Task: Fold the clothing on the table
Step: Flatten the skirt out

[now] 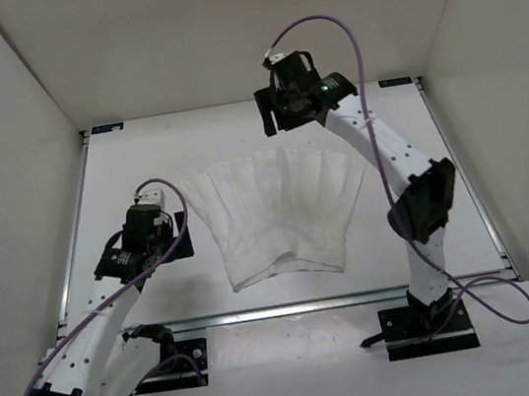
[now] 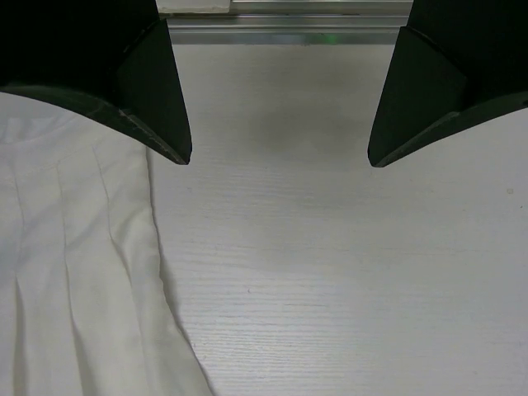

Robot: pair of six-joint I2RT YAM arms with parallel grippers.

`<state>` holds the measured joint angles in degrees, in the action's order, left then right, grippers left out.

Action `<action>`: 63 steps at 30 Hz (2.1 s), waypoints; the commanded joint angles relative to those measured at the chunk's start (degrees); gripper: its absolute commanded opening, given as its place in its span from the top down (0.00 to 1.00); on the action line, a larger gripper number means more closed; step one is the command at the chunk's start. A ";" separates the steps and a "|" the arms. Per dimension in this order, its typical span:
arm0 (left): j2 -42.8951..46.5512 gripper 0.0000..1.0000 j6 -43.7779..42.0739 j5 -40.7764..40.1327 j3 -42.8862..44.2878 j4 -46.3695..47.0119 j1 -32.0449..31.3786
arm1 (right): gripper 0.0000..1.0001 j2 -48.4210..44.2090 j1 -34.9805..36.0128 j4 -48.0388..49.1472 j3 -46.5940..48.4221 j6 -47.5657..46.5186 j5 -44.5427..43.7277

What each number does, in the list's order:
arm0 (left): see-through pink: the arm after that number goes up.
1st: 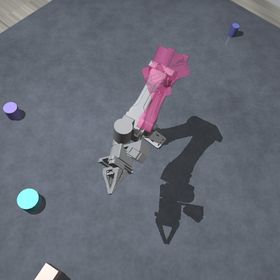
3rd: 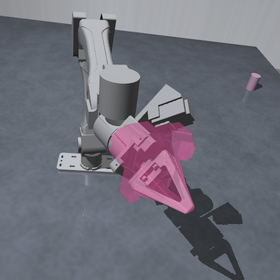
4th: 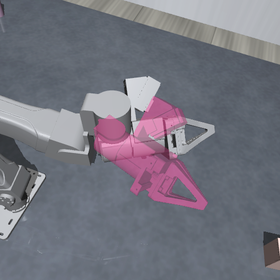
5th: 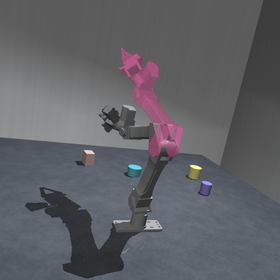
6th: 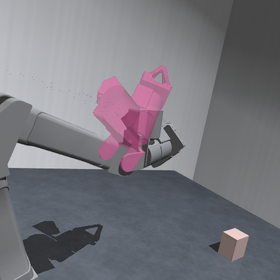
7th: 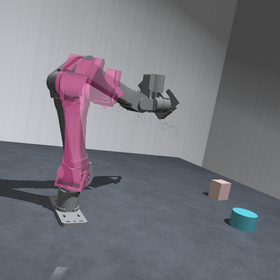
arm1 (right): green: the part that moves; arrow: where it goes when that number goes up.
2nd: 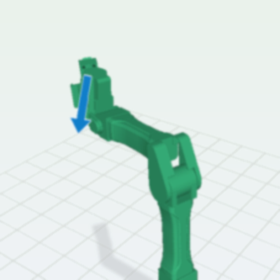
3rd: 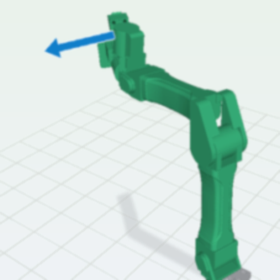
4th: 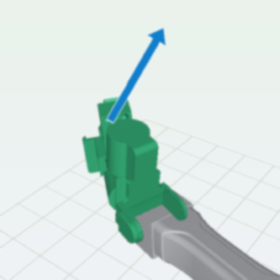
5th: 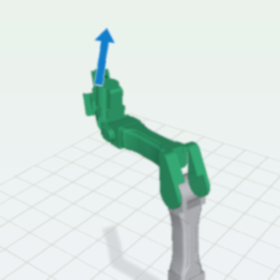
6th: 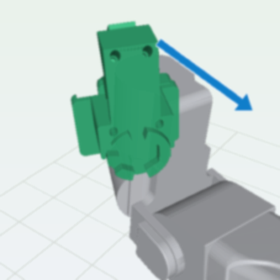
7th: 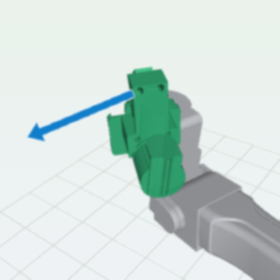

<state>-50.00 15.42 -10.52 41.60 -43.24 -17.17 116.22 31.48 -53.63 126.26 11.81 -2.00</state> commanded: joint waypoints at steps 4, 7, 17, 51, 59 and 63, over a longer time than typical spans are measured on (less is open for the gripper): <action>0.95 0.02 0.05 -0.73 -0.56 1.58 -1.72 | 0.36 -18.37 -1.07 8.62 -28.05 1.01 -3.11; 2.97 0.01 -1.09 0.85 -0.83 2.46 -2.86 | 0.36 -24.71 -3.36 11.52 -40.36 2.42 -0.64; -4.20 0.21 -0.22 13.77 1.20 3.87 -7.69 | 0.39 -48.89 -12.49 18.02 -76.23 8.14 13.58; -16.27 0.94 32.22 29.16 -23.50 35.60 -16.58 | 0.44 -51.46 -7.67 34.21 -100.08 24.75 15.10; -14.78 1.00 31.69 29.42 -24.64 35.77 -15.70 | 0.60 -47.58 -7.13 25.51 -95.24 24.84 3.33; -14.43 1.00 31.60 29.95 -25.52 36.74 -15.26 | 0.70 -48.11 -10.12 25.41 -96.02 23.35 2.44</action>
<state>-65.43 47.88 19.16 17.43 -6.28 -33.01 68.07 23.42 -24.93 30.00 36.29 6.74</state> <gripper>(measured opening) 0.109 0.309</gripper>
